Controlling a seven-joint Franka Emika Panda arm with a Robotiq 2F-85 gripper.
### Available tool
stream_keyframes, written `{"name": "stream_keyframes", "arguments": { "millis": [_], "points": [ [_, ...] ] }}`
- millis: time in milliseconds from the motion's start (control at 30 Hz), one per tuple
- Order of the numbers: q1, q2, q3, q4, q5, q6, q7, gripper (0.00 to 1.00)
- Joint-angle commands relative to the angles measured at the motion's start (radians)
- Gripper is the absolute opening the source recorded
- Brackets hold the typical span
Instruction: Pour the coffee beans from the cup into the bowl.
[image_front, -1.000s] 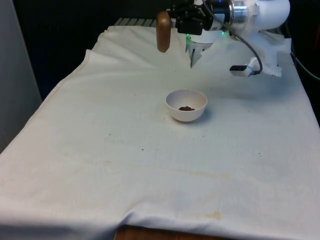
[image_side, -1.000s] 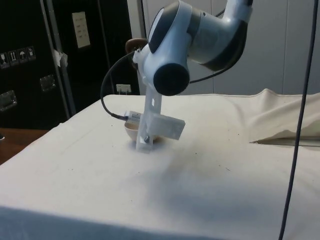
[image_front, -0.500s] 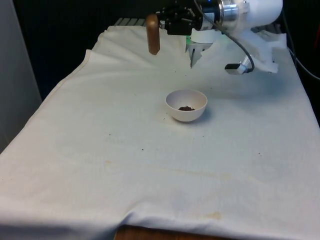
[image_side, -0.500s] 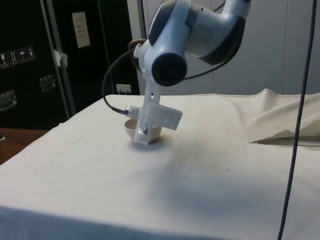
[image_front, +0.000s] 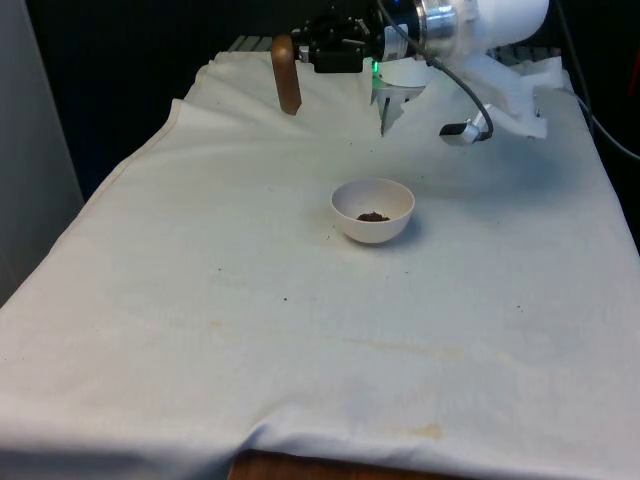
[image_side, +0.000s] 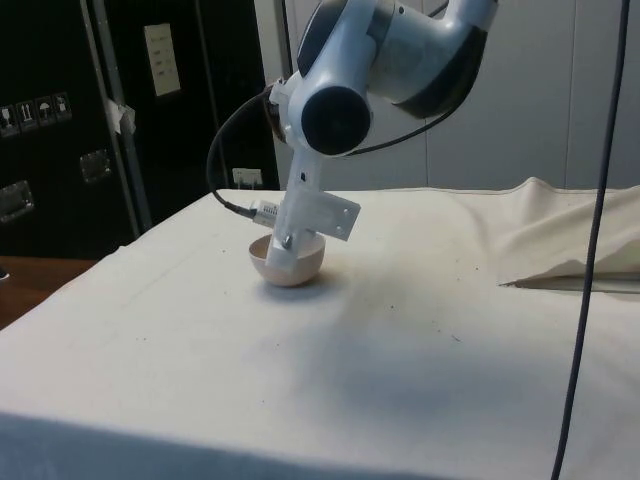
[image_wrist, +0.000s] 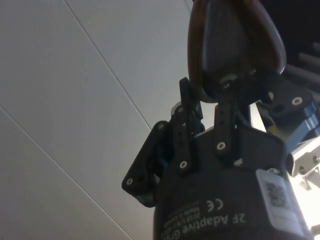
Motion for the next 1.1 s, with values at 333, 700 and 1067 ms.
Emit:
{"name": "stream_keyframes", "arguments": {
  "millis": [333,700,1067],
  "points": [
    [-0.010,-0.014,-0.049,0.010,0.006,0.092,0.004,0.06],
    [-0.011,-0.012,-0.095,0.027,0.014,0.168,0.008,0.06],
    [-0.013,0.000,-0.124,0.050,0.029,0.239,0.016,0.06]
  ]
}}
